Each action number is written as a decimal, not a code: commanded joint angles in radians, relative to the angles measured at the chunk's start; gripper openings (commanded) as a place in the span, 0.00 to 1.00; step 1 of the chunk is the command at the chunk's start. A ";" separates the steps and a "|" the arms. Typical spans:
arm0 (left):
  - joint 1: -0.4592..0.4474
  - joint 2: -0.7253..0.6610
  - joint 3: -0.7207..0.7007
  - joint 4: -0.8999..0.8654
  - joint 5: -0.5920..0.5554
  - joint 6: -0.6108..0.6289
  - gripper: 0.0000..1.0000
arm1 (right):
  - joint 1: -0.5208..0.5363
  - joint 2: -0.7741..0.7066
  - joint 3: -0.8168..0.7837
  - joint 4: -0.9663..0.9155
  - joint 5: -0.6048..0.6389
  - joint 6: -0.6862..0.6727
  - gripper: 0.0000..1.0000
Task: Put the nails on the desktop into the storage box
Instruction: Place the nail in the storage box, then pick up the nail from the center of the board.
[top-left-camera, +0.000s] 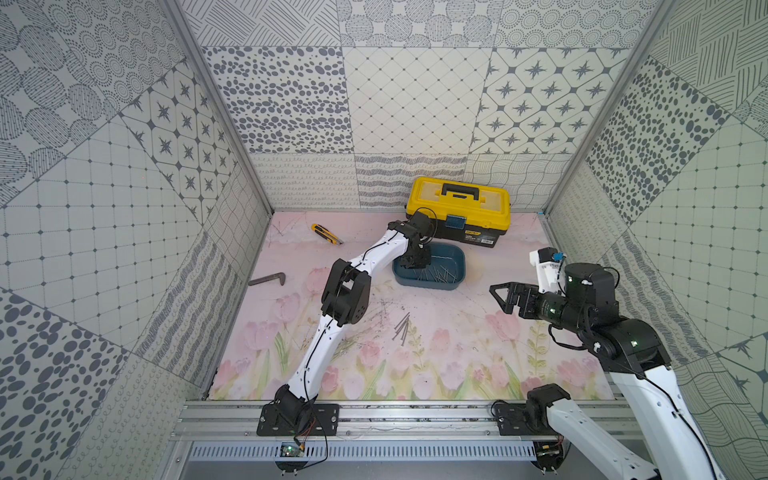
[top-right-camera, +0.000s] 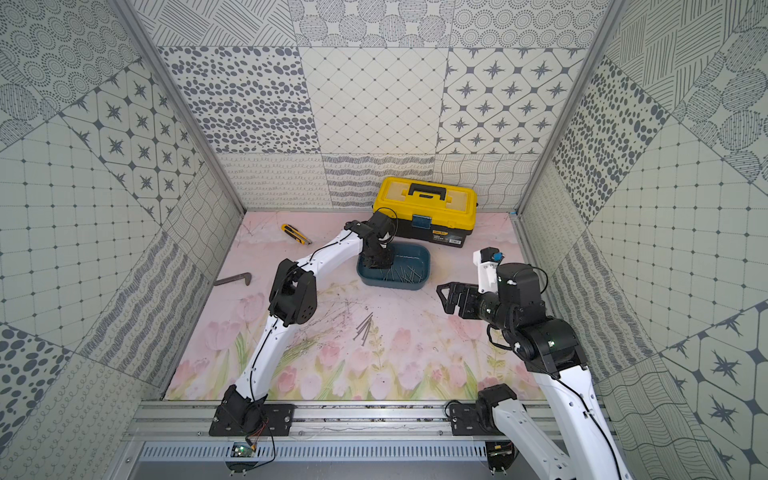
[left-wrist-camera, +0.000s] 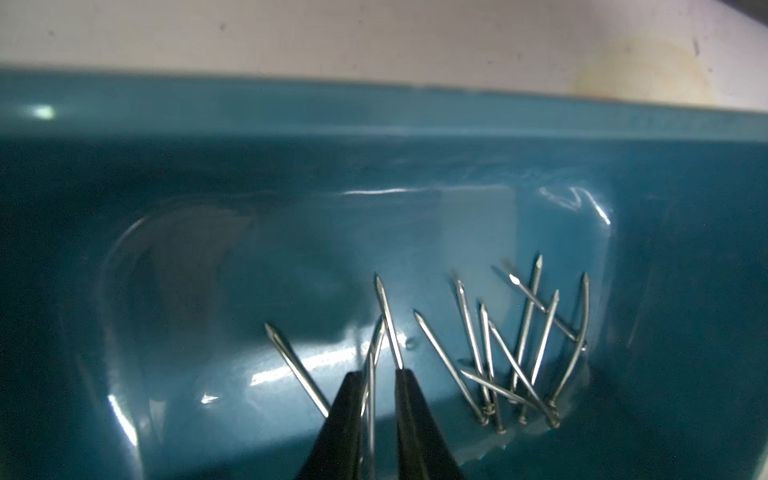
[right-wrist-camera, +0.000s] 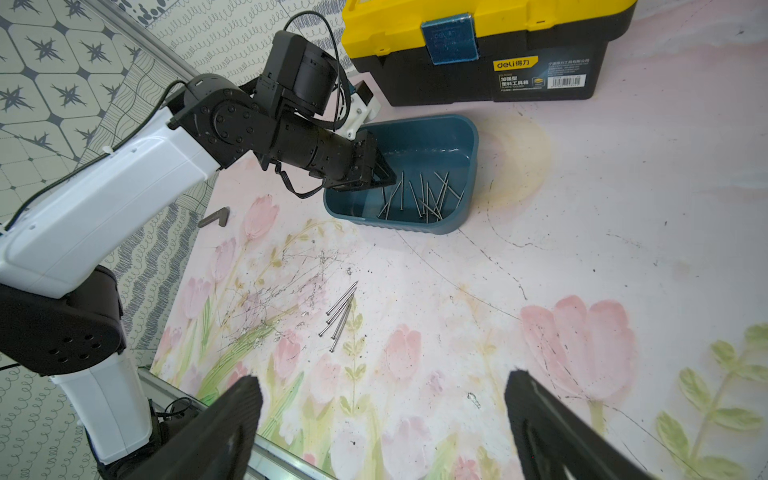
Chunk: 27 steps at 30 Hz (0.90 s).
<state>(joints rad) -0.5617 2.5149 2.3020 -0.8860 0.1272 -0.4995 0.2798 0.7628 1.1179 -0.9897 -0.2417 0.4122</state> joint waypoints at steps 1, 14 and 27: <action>-0.008 -0.047 -0.019 0.011 -0.003 -0.006 0.28 | -0.001 0.007 0.001 0.010 -0.025 0.021 0.97; -0.057 -0.382 -0.168 -0.038 -0.041 0.013 0.52 | 0.001 0.118 -0.041 0.032 -0.139 0.035 0.97; -0.215 -0.869 -0.891 -0.082 -0.170 -0.019 0.57 | 0.004 0.238 -0.092 0.155 -0.232 0.033 0.97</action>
<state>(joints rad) -0.7120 1.7580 1.5974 -0.9066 0.0322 -0.4919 0.2802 0.9966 1.0420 -0.9085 -0.4397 0.4419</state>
